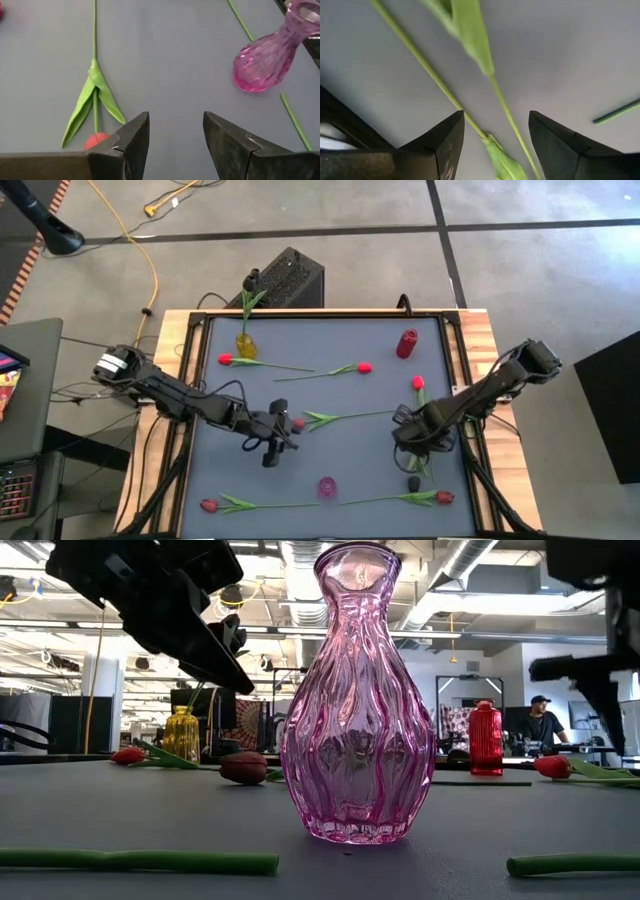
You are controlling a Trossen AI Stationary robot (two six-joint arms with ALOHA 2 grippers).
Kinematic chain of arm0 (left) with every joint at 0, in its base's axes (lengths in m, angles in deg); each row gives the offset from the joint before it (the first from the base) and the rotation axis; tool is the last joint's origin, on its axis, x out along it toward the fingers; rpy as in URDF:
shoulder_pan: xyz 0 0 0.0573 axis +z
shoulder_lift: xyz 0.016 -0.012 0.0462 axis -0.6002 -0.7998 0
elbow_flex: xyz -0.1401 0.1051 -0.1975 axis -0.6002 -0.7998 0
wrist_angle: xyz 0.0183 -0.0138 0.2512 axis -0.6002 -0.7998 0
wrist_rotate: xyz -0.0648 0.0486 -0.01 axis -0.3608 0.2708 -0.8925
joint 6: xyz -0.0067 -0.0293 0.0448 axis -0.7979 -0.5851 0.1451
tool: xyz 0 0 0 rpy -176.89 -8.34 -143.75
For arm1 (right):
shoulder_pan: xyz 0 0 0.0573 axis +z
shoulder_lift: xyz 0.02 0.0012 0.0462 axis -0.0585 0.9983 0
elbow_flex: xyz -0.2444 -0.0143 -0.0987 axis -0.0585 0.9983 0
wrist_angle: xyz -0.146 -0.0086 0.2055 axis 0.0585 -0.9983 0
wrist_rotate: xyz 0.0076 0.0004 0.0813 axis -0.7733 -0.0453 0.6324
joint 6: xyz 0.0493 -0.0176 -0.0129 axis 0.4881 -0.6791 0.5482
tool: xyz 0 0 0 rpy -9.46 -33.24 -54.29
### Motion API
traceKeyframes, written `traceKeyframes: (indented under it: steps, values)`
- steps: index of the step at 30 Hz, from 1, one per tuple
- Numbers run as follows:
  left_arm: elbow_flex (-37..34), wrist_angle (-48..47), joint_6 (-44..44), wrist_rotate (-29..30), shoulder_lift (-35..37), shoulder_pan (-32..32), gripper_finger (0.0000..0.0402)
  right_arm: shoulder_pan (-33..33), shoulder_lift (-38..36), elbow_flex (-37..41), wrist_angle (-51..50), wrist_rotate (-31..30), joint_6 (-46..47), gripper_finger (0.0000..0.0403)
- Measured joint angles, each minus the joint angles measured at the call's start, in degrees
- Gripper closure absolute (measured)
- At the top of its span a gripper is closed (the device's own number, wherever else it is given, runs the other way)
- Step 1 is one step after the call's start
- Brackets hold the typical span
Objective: Sort flowers into vase by color
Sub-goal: Put the black flower into the yellow vase
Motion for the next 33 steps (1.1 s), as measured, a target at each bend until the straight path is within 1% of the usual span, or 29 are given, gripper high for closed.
traceKeyframes:
  steps: [2, 6, 11, 15, 18, 20, 22, 24, 27, 31, 32, 33]
  values:
    - [0.0, 0.2, 0.1, 0.0, 0.0, 0.4, 0.0229, 0.4, 0.0, 1.2, 2.7, -2.6, -2.5, 0.0154]
    - [0.0, 0.2, 0.1, 0.0, 0.0, 1.0, 0.0229, 0.0, 0.0, 2.7, 7.4, -3.2, -4.5, 0.0154]
    - [0.0, 0.1, -0.1, 0.0, 0.0, 1.1, 0.0229, -0.4, 1.4, 3.7, 7.7, -3.1, -7.5, 0.0154]
    - [0.0, 0.1, -0.4, 0.0, 0.0, 1.1, 0.0229, 0.0, 4.1, 4.9, 8.6, -2.5, -9.8, 0.0154]
    - [0.0, 0.1, -0.6, 0.0, 0.0, 1.1, 0.0229, 0.9, 5.9, 4.8, 9.1, -4.0, -12.1, 0.0157]
    - [0.0, 0.1, -0.6, 0.0, 0.0, 1.1, 0.0229, 1.5, 6.8, 4.4, 9.5, -4.9, -12.6, 0.0168]
    - [0.0, 0.1, -0.5, 0.0, 0.0, 1.1, 0.0229, 2.0, 7.3, 3.9, 9.5, -5.0, -12.7, 0.0189]
    - [0.0, 0.0, -0.5, -0.1, 0.0, 1.1, 0.0229, 2.2, 7.5, 3.3, 9.5, -5.2, -12.7, 0.0218]
    - [0.0, 0.0, -0.5, -0.1, 0.0, 1.1, 0.0229, 2.4, 7.6, 1.9, 10.1, -4.7, -12.2, 0.0274]
    - [0.0, 0.0, -0.6, 0.0, 0.0, 1.1, 0.0229, 2.3, 7.6, -0.9, 10.3, -4.4, -9.2, 0.0357]
    - [0.0, 0.0, -0.6, -0.1, 0.0, 1.1, 0.0229, 2.3, 7.6, -1.7, 10.1, -4.4, -9.0, 0.0375]
    - [0.0, 0.0, -0.6, -0.1, 0.0, 1.1, 0.0229, 2.3, 7.6, -2.8, 10.0, -4.5, -8.9, 0.0384]
